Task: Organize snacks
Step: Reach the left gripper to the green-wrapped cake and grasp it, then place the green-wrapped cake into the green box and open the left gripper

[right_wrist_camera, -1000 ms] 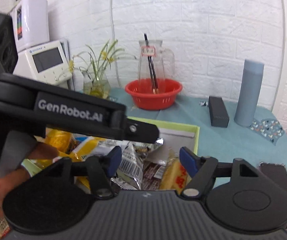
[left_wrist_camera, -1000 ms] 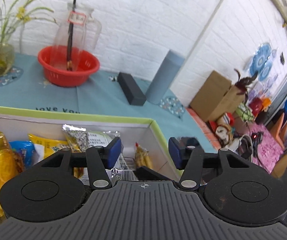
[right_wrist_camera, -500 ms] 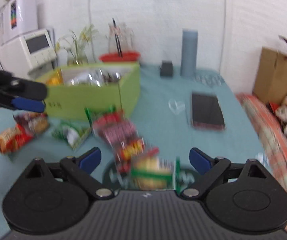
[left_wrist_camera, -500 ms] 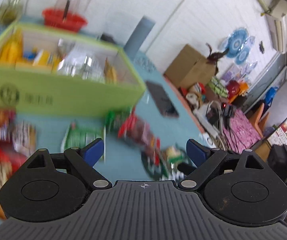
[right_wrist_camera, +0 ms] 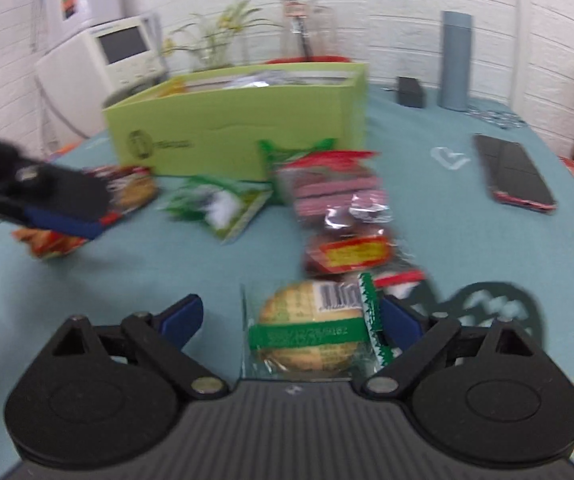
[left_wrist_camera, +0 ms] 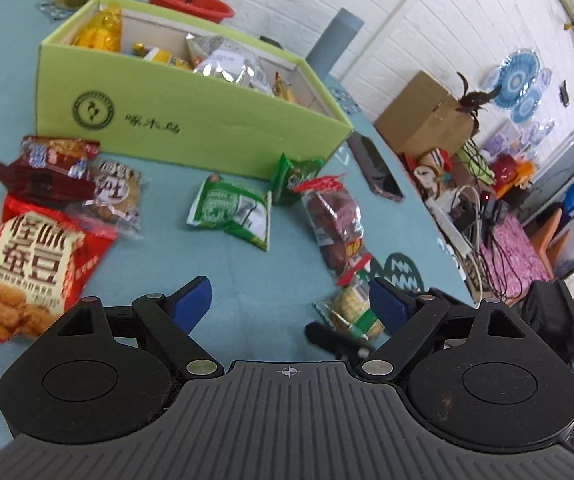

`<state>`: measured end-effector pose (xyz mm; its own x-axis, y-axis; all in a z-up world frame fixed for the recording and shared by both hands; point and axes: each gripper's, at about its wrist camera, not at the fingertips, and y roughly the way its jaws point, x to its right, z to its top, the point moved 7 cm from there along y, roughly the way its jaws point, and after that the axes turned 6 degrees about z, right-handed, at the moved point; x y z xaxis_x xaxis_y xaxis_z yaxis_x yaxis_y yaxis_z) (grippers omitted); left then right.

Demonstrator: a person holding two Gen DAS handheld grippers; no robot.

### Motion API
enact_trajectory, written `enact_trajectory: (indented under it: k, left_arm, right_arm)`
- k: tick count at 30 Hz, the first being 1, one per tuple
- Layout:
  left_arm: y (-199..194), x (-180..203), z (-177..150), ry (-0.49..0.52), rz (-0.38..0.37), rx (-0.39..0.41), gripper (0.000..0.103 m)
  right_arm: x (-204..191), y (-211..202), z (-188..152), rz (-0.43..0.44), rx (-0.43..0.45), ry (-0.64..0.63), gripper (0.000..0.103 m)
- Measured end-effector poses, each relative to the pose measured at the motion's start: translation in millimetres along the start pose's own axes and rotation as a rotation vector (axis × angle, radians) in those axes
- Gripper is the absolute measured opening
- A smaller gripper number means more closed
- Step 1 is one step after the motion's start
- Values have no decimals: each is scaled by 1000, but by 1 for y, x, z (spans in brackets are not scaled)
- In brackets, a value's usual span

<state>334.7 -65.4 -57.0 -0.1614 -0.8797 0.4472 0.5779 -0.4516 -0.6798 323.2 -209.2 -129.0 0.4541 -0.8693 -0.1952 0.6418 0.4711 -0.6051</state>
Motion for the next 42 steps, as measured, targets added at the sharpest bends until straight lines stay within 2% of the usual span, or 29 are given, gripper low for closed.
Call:
enact_trajectory:
  k: [3,9,13,19,20,21,22,23,24,27,34,38,42]
  left_arm:
    - [-5,-8,-14,-7,-6,-17,74]
    - [-11,-19,-39,-29,-37,-60,74]
    - [0,-7,-47,-16,-72,-95,74]
    - [12,12,-47,35,-77,-95,73]
    - [14,15,-48,52,-75,-90,73]
    - [15,17,-49,72,-69,-86,65]
    - [17,20,-51,99,-62,-88,50]
    - [17,23,-52,134,-31,-73,42]
    - [18,23,-53,164,-1,-65,24]
    - [17,24,-51,151,-3,-61,13]
    - [3,30,-11,120,-40,9,12]
    - [-4,33,47,126,-33,97,12]
    - [4,28,113,136,5,175,12]
  right_arm:
    - [-37,-3,-7,67,17,22,93]
    - [-54,-35,-20,-45,88,37,93]
    - [-47,-33,-19,-83,62,9,93]
    - [-43,-8,-19,-42,-28,-90,93]
    - [-44,-8,-20,-43,-13,-105,93]
    - [-45,-9,-21,-41,-7,-110,87]
    - [-49,-13,-22,-33,4,-106,80]
    - [-51,-17,-23,-41,6,-97,73]
    - [-51,-20,-24,-48,13,-90,66]
    - [-47,-27,-25,-57,32,-37,63]
    - [-39,-33,15,-43,99,-24,63]
    - [-33,-23,71,-45,171,-93,63]
    - [-22,7,133,-43,214,-141,64]
